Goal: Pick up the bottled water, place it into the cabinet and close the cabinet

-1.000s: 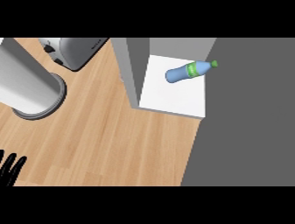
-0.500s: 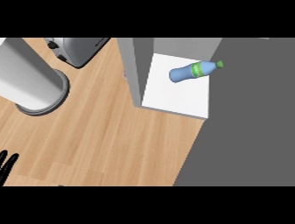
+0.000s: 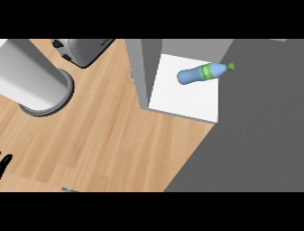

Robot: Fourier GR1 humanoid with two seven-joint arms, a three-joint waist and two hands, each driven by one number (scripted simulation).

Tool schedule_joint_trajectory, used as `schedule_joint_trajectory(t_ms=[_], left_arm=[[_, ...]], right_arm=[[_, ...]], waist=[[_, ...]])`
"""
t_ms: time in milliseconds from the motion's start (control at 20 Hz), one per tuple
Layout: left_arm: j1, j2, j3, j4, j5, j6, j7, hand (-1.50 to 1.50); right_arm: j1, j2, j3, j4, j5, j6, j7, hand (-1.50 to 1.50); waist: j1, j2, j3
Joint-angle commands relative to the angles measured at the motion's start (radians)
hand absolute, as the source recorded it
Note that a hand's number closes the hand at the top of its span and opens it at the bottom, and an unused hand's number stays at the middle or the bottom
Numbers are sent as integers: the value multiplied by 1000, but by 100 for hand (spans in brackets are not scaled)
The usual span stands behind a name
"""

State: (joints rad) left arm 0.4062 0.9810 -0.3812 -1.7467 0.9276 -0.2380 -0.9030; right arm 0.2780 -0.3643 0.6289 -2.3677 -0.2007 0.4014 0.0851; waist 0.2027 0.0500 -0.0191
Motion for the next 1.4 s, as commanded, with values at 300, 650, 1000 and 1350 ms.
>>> schedule_joint_trajectory(t_ms=[300, 650, 1000, 1350], left_arm=[[3, 4, 23, 20, 24, -44, -6, -150], [41, -3, 31, 30, 39, -66, -10, -150], [47, 0, 46, 24, 49, -79, 8, -150], [53, -4, 73, 32, 58, -90, 17, -150]], right_arm=[[-288, 223, -146, 324, -131, -168, 179, 150], [-602, 336, -341, 608, -82, -313, 244, 150], [-948, 345, -490, 1012, -44, -329, 208, 150], [-1053, 363, -521, 1175, -32, -326, 156, 150]], waist=[[-18, -5, 9], [-55, -23, 14], [-77, -22, 18], [-100, -26, 18]])
